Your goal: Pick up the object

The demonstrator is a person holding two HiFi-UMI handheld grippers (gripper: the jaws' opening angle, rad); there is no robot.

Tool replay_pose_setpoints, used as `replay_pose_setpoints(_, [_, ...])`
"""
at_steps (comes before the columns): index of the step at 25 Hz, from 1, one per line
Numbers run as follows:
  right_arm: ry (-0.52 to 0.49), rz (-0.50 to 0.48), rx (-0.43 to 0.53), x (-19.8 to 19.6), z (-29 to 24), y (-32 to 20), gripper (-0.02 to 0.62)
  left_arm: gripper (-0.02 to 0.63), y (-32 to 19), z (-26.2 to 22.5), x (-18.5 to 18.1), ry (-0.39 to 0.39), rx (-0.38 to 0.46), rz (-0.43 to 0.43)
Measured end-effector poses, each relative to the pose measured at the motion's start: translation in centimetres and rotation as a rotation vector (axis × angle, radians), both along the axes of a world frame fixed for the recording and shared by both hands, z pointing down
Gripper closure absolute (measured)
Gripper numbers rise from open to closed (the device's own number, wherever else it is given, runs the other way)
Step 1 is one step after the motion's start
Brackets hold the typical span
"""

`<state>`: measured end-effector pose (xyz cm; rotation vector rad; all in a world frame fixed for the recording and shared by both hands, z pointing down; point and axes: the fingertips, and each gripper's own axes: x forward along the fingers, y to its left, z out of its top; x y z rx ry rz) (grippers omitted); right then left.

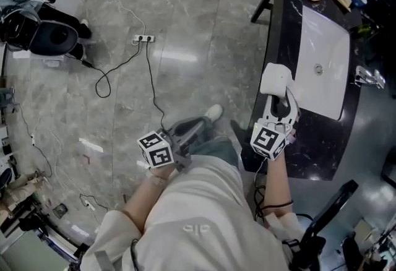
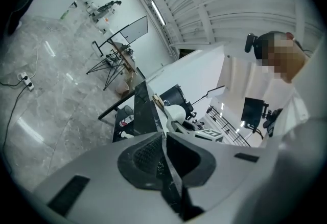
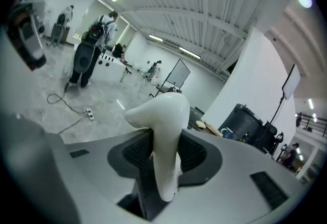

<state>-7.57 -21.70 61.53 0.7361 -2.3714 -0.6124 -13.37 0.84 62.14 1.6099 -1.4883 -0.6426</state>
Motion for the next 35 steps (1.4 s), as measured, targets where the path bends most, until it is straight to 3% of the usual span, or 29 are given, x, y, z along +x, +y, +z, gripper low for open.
replay_pose_setpoints(6, [-0.256,-0.110,-0.276,-6.1,-5.5,3.5,0.439,0.597,0.1,-4.0,-2.9,-0.041,0.049,-0.049])
replay_pose_setpoints(11, [-0.371,-0.179,-0.393,-9.1,-10.5,5.6,0.439,0.597,-1.1,-7.8,-5.1,-0.077,0.171,-0.094])
replay_pose_setpoints(18, [-0.494,-0.340,-0.511,-12.7,-17.7,9.0,0.439,0.597,-2.0,-11.8,-5.8,-0.134,0.265,-0.094])
replay_pose_setpoints(22, [-0.607,-0.423,-0.668,-14.5,-21.7,10.3,0.439,0.597,-3.2,-13.8,-7.1,-0.177,0.293,-0.095])
replay_pose_setpoints(29, [-0.880,-0.550,-1.024,-14.6,-29.1,11.9,0.439,0.597,-4.9,-16.8,-6.8,-0.220,0.348,-0.034])
replay_pose_setpoints(35, [-1.065,-0.604,-1.147,-10.8,-33.7,11.2,0.440,0.597,-7.2,-19.1,-5.0,-0.245,0.391,0.061])
